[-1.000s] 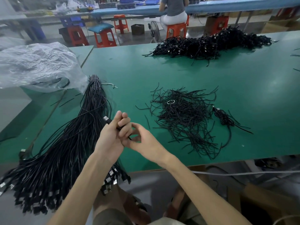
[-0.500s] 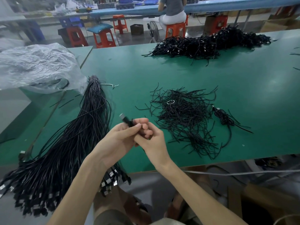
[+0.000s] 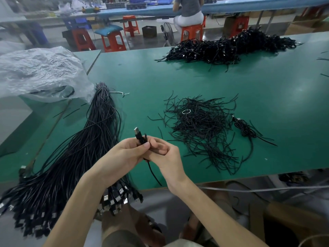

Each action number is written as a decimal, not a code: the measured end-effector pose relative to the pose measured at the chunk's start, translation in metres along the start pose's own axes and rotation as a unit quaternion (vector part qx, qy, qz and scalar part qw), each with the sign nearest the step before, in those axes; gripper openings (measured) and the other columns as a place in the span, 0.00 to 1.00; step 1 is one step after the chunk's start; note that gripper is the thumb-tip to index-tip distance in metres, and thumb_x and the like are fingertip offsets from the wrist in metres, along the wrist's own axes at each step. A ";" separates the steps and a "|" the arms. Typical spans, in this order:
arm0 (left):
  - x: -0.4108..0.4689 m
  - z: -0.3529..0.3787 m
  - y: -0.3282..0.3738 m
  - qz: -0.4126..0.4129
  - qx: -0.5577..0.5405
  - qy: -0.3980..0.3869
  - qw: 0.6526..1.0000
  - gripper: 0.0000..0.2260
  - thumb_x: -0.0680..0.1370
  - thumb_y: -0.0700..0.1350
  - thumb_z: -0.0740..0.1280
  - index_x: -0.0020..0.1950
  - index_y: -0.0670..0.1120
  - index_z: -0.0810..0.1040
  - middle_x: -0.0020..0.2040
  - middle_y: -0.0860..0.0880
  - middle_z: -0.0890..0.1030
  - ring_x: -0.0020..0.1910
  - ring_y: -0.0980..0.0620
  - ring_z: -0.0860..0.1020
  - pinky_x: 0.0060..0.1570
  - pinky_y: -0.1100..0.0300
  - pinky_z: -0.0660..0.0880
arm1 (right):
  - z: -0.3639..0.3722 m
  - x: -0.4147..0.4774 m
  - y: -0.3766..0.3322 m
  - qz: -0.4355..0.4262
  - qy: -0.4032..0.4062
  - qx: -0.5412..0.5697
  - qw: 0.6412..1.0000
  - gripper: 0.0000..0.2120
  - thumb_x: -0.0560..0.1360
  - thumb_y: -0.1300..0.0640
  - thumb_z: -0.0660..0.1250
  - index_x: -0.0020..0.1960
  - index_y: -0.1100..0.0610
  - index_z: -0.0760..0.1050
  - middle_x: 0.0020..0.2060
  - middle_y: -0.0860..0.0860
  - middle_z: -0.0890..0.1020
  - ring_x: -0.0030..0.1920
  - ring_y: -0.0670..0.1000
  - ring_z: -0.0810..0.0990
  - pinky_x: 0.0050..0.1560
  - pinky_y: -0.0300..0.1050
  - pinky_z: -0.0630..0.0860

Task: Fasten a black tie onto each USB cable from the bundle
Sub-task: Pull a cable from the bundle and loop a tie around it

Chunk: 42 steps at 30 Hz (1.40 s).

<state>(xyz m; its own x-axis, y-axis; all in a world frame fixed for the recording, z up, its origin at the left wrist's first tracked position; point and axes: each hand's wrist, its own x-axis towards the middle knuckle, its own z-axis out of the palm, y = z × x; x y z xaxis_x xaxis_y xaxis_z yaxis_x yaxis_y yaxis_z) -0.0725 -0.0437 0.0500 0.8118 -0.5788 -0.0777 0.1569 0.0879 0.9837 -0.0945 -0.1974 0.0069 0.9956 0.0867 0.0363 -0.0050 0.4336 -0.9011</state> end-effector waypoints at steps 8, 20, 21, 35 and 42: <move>0.005 -0.002 -0.015 -0.002 0.041 0.083 0.996 0.10 0.83 0.41 0.65 0.57 0.37 0.83 0.57 0.37 0.85 0.60 0.40 0.82 0.63 0.55 0.78 | 0.003 0.006 0.015 -0.020 0.021 -0.045 0.999 0.14 0.77 0.66 0.72 0.58 0.51 0.84 0.51 0.48 0.88 0.55 0.49 0.86 0.56 0.41 0.82; 0.006 0.002 -0.033 0.056 -0.080 0.093 0.991 0.12 0.83 0.39 0.65 0.62 0.35 0.81 0.62 0.34 0.82 0.64 0.40 0.80 0.63 0.58 0.76 | 0.003 0.010 0.019 -0.010 0.084 -0.031 0.996 0.13 0.74 0.61 0.77 0.57 0.50 0.85 0.52 0.46 0.87 0.58 0.43 0.84 0.56 0.33 0.78; 0.006 0.003 -0.035 0.064 -0.070 0.107 0.990 0.11 0.82 0.40 0.66 0.61 0.37 0.83 0.61 0.35 0.83 0.64 0.41 0.81 0.63 0.58 0.76 | 0.002 0.010 0.020 -0.019 0.083 -0.048 0.995 0.12 0.75 0.60 0.77 0.57 0.50 0.85 0.52 0.45 0.87 0.58 0.43 0.84 0.56 0.34 0.78; 0.004 -0.015 -0.042 0.011 0.141 0.282 0.949 0.09 0.73 0.43 0.78 0.52 0.45 0.84 0.42 0.45 0.87 0.44 0.49 0.85 0.46 0.61 0.80 | -0.015 0.013 0.011 -0.132 0.021 -0.428 0.894 0.19 0.77 0.66 0.71 0.66 0.56 0.80 0.49 0.48 0.78 0.49 0.45 0.77 0.55 0.37 0.74; 0.004 -0.022 -0.041 0.011 0.207 0.251 0.945 0.15 0.69 0.51 0.77 0.50 0.44 0.84 0.41 0.47 0.87 0.42 0.47 0.87 0.44 0.61 0.82 | -0.018 0.008 0.013 -0.146 -0.067 -0.530 0.833 0.12 0.81 0.62 0.67 0.63 0.59 0.80 0.49 0.52 0.78 0.49 0.54 0.80 0.53 0.53 0.79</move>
<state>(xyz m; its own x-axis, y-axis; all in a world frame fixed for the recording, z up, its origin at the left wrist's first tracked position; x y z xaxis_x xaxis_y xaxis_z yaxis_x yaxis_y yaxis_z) -0.0636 -0.0321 0.0058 0.9934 -0.1127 -0.0219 -0.0118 -0.2905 0.9568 -0.0850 -0.2075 -0.0122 0.9200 0.2459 0.3051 0.3919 -0.5757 -0.7177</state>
